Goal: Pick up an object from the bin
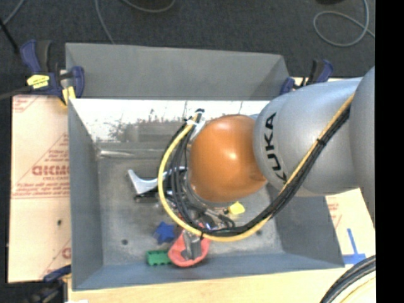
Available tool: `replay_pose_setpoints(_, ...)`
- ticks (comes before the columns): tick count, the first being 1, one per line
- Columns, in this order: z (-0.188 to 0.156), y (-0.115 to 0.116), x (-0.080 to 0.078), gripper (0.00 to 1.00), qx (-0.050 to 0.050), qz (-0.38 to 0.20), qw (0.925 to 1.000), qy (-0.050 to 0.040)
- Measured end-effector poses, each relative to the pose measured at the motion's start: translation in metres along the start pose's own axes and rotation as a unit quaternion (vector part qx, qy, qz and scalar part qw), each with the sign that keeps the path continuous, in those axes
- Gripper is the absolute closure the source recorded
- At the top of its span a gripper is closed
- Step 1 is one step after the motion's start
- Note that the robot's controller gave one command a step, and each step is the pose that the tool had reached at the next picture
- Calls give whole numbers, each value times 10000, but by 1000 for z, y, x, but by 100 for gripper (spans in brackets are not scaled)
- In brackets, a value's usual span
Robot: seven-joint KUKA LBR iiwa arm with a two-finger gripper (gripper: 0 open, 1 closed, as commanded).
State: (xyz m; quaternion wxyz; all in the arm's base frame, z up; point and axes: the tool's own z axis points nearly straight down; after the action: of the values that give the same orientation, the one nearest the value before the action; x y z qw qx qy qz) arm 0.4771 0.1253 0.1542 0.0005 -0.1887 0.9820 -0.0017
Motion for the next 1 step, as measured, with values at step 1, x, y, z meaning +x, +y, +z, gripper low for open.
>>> replay_pose_setpoints(1, 51, -9, -12, 0, -15, -409, 9991, -47)
